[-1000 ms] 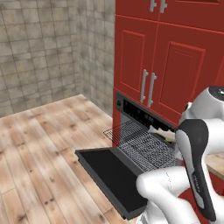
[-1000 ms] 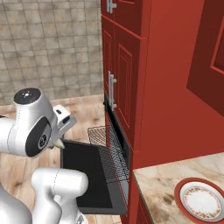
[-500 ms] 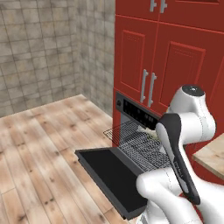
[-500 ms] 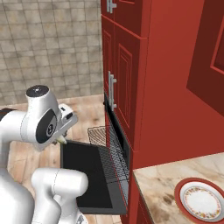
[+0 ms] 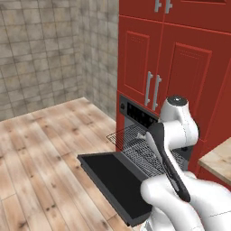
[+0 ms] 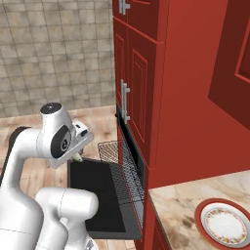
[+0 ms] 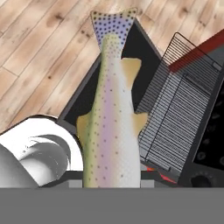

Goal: Place the fish on the top rack of the oven, and slide the tray back inside. Close the oven door.

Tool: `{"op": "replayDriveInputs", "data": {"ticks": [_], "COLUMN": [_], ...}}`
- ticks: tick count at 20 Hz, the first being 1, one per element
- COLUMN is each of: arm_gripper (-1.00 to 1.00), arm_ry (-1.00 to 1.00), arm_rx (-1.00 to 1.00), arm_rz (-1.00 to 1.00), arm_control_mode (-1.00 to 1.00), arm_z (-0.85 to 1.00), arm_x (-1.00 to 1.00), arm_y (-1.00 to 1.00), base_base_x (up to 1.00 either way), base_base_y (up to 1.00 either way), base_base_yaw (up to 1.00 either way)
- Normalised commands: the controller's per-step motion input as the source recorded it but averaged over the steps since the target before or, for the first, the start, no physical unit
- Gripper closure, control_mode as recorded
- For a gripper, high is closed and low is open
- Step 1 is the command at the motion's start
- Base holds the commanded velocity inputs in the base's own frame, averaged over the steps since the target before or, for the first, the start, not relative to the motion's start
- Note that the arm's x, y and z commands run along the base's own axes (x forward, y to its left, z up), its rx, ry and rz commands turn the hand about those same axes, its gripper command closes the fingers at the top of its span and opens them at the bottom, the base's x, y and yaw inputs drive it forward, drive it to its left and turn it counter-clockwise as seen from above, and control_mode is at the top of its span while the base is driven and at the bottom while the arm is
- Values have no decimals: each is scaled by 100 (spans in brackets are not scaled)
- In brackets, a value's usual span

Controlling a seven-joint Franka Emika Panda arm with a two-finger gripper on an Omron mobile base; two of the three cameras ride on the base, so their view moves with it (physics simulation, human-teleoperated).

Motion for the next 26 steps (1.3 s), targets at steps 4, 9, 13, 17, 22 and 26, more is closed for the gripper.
{"op": "replayDriveInputs", "data": {"ticks": [4, 9, 13, 17, 22, 26], "arm_gripper": [100, 100, 100, 100, 100, 100], "arm_ry": [0, 0, 0, 0, 0, 0], "arm_rx": [-10, -9, -5, -1, 0, 0], "arm_rz": [-25, -26, -19, -14, -10, -5], "arm_control_mode": [-100, -100, -100, -100, -100, -100], "arm_z": [-39, -31, -25, -22, -24, -24], "arm_x": [53, 57, 41, 36, 38, 36], "arm_y": [2, 0, 0, 0, 0, 0], "base_base_x": [0, 0, 0, 0, 0, 0], "base_base_y": [0, 0, 0, 0, 0, 0], "base_base_yaw": [0, 0, 0, 0, 0, 0]}}
